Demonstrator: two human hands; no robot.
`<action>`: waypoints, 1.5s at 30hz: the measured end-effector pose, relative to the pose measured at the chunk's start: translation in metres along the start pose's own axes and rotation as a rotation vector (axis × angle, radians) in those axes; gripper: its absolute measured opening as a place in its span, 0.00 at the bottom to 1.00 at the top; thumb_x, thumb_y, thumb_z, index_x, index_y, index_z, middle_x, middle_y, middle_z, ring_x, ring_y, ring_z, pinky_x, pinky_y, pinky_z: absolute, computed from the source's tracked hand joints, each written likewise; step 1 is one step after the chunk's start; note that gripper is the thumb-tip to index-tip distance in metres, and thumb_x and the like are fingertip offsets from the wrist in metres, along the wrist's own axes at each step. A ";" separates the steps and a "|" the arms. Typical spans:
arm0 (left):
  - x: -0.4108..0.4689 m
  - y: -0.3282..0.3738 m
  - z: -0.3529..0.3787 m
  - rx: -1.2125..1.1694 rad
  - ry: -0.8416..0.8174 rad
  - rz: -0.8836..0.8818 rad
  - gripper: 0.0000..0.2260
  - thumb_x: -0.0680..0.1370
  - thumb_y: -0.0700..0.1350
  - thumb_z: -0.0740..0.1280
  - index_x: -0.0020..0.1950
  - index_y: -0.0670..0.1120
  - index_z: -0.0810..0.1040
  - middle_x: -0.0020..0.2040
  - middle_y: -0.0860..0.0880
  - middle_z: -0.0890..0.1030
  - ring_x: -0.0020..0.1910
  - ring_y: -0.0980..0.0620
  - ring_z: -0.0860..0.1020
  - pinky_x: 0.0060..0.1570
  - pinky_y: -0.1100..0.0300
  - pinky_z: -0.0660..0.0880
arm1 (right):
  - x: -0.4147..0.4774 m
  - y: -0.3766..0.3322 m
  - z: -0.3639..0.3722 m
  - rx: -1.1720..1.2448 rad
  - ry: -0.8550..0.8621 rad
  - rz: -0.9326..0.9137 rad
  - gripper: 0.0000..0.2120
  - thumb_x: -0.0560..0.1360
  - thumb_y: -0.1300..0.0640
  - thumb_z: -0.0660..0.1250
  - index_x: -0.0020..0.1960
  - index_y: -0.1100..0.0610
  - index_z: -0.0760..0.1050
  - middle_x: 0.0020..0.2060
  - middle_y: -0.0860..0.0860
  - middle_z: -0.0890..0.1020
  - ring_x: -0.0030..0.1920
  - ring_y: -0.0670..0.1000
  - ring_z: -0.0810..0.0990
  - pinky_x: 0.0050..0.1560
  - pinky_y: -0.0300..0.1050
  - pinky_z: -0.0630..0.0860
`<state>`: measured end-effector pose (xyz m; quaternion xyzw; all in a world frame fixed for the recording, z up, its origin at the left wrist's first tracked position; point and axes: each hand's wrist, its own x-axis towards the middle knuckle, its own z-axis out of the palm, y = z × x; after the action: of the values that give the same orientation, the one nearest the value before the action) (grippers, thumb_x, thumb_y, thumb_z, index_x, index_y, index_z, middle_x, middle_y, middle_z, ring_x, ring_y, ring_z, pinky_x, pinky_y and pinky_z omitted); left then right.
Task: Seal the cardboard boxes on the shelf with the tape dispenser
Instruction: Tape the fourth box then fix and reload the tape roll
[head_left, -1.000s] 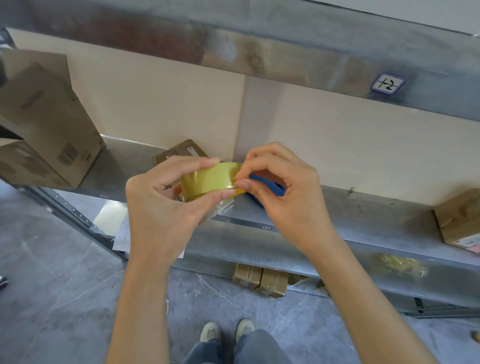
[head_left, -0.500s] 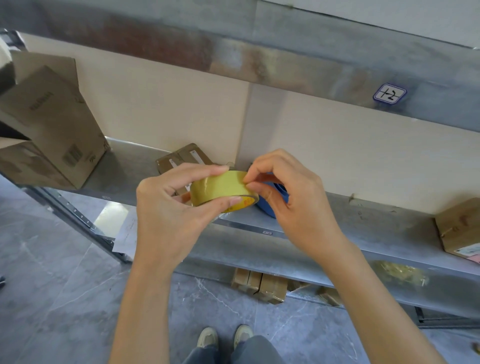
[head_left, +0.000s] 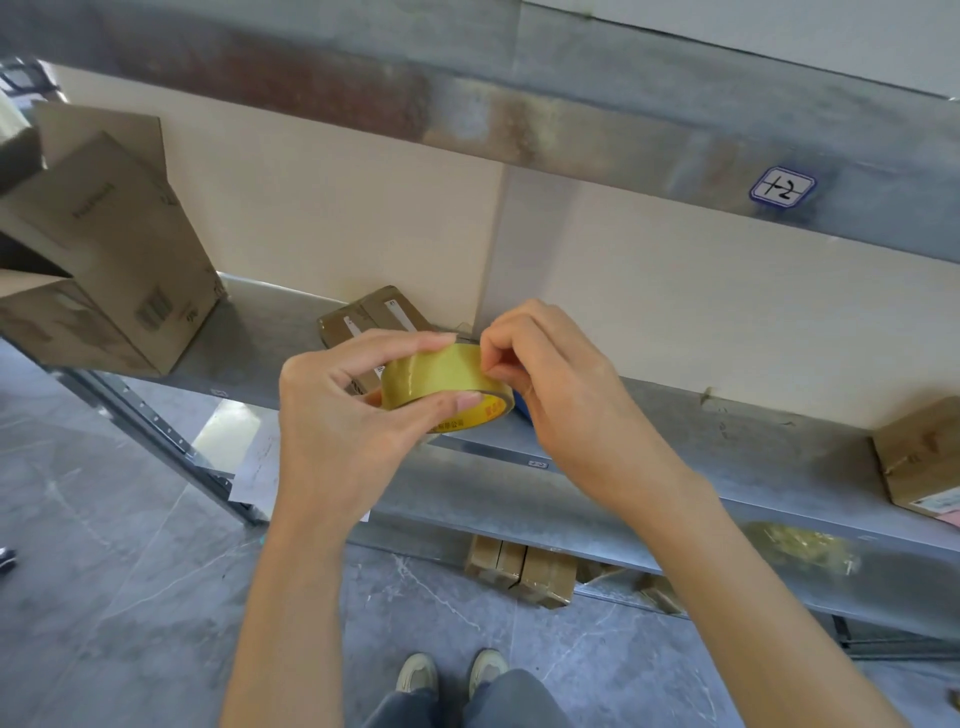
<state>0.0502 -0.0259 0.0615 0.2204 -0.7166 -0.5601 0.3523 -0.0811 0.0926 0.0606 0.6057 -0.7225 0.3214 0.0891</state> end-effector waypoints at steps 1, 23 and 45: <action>0.000 0.001 0.000 -0.013 0.000 -0.005 0.17 0.60 0.46 0.81 0.48 0.51 0.86 0.44 0.55 0.85 0.48 0.54 0.82 0.43 0.49 0.82 | 0.001 0.000 0.001 -0.017 -0.014 0.007 0.17 0.67 0.81 0.64 0.45 0.62 0.72 0.43 0.52 0.73 0.42 0.54 0.71 0.41 0.53 0.71; 0.016 0.010 -0.015 0.059 -0.079 0.181 0.19 0.62 0.42 0.80 0.51 0.46 0.84 0.48 0.51 0.85 0.50 0.57 0.81 0.49 0.67 0.77 | 0.010 -0.003 -0.013 0.320 0.133 0.030 0.02 0.75 0.67 0.70 0.48 0.63 0.79 0.45 0.43 0.77 0.47 0.38 0.77 0.51 0.32 0.74; 0.040 0.033 -0.019 0.043 -0.015 0.261 0.17 0.62 0.45 0.80 0.49 0.53 0.83 0.47 0.57 0.85 0.52 0.57 0.82 0.45 0.66 0.79 | 0.049 -0.001 -0.016 0.006 0.201 -0.217 0.11 0.71 0.81 0.61 0.41 0.67 0.74 0.39 0.59 0.75 0.39 0.58 0.71 0.41 0.52 0.70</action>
<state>0.0408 -0.0570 0.1057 0.1286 -0.7536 -0.4958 0.4120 -0.0963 0.0615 0.0985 0.6453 -0.6392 0.3711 0.1931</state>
